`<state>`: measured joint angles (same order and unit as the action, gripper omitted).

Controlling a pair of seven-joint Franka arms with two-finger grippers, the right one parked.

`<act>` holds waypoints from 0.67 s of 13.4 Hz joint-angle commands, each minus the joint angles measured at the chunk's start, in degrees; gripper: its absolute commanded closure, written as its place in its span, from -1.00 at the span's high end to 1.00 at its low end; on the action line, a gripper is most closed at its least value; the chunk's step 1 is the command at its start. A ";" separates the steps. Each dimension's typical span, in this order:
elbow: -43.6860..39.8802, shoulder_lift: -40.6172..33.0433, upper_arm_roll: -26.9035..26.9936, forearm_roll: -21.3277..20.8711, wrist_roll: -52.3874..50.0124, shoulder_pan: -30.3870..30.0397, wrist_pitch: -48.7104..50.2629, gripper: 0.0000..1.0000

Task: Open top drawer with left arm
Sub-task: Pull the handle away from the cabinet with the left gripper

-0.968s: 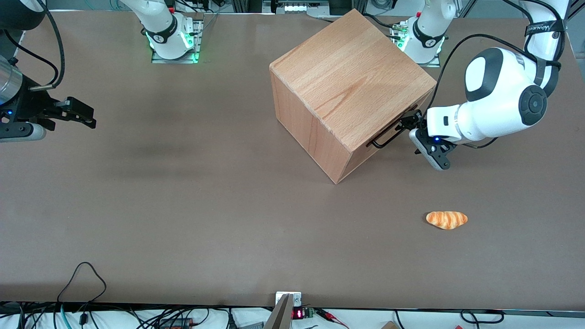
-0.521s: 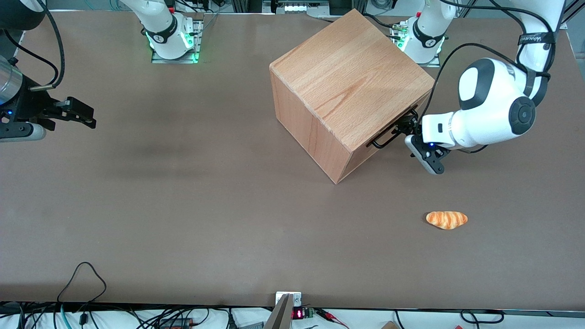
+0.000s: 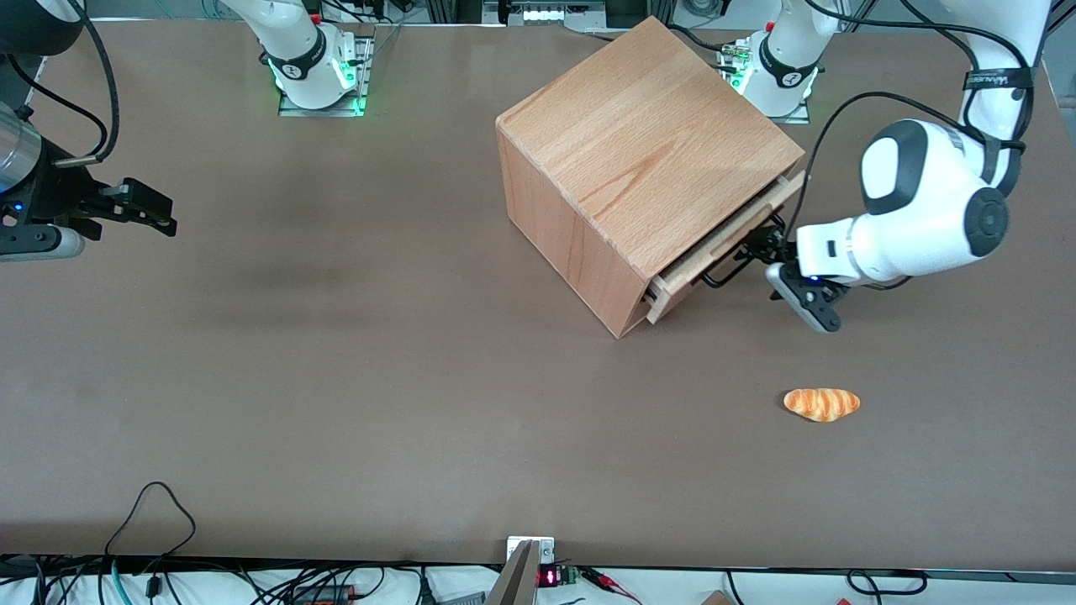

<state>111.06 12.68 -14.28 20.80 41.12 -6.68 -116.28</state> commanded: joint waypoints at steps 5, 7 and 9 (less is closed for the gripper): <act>-4.25 6.64 7.58 -0.50 4.58 -0.52 -5.97 1.00; -7.68 9.45 9.26 -0.50 4.67 -0.61 -5.97 1.00; -8.75 10.08 9.62 -0.59 4.58 -1.05 -6.06 1.00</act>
<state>102.35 18.74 -6.58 22.72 42.14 -7.12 -119.82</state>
